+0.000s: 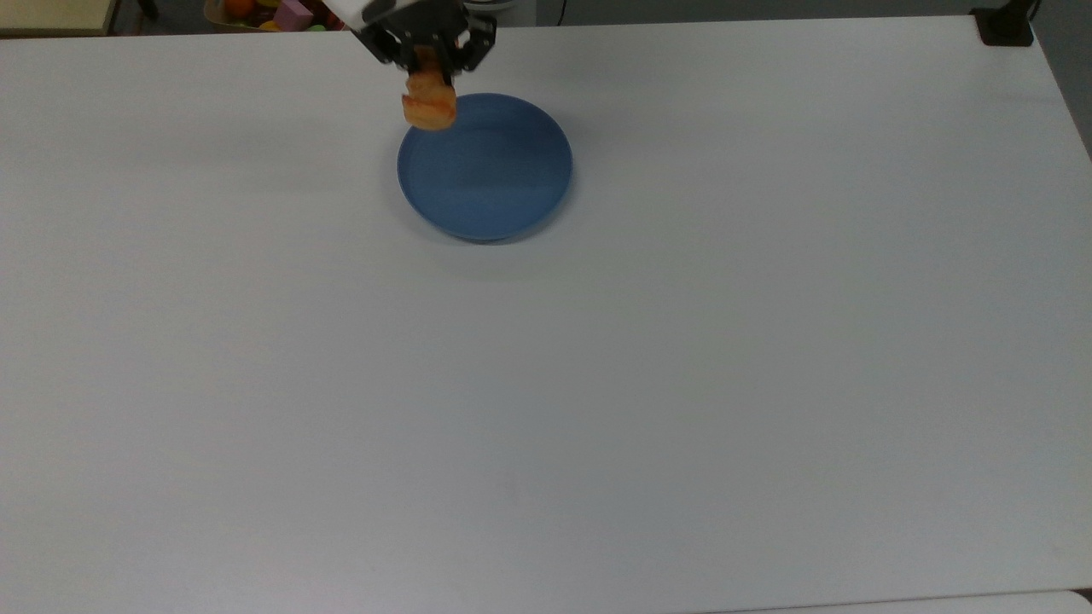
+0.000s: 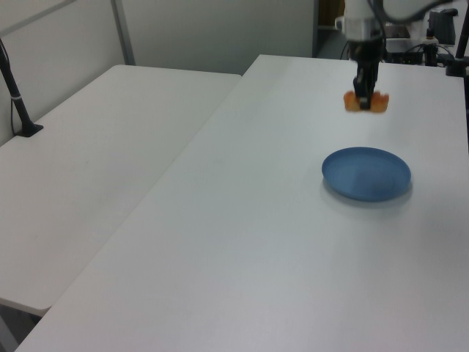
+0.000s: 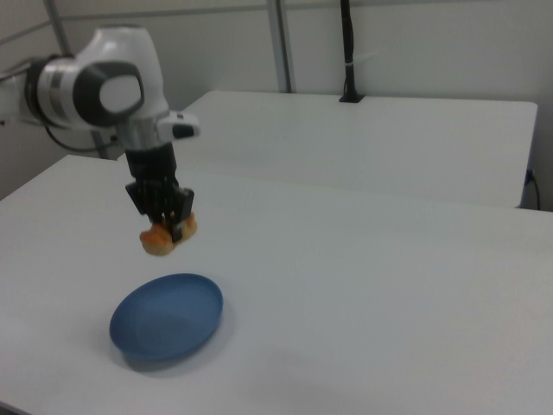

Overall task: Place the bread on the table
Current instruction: 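Lift the bread roll up off the blue plate, then carry the bread roll away from the plate across the table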

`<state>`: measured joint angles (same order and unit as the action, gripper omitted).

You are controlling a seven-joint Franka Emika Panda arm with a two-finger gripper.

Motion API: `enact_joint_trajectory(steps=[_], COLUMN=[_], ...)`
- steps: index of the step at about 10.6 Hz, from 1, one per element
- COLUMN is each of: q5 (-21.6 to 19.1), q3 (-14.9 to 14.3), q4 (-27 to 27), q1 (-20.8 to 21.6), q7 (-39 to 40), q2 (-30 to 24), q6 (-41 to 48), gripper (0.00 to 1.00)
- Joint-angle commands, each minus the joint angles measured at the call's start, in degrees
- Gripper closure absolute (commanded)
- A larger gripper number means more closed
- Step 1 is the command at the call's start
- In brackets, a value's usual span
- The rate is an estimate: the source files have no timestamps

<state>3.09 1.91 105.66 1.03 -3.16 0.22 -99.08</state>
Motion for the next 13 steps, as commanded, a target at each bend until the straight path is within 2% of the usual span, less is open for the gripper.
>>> enact_joint_trajectory(steps=[1, 3, 5, 7, 10, 13], q5=[-0.81, -0.9, -0.46, -0.54, -0.63, -0.63], q3=[-0.59, -0.59, -0.68, -0.59, -0.59, -0.68], q4=[-10.89, -14.15, -19.51, -24.69, -25.86, -26.91], q1=[-1.11, -1.47, -1.64, -4.27, -7.0, -7.09], q7=[5.18, 6.32, 10.44, 12.12, 15.91, 15.82], q2=[0.49, 1.62, 6.26, 11.01, 15.67, 22.61], q6=[9.51, 8.65, 8.55, 7.86, -2.66, -15.92], gripper=[0.67, 0.67, 0.67, 0.66, 0.65, 0.64])
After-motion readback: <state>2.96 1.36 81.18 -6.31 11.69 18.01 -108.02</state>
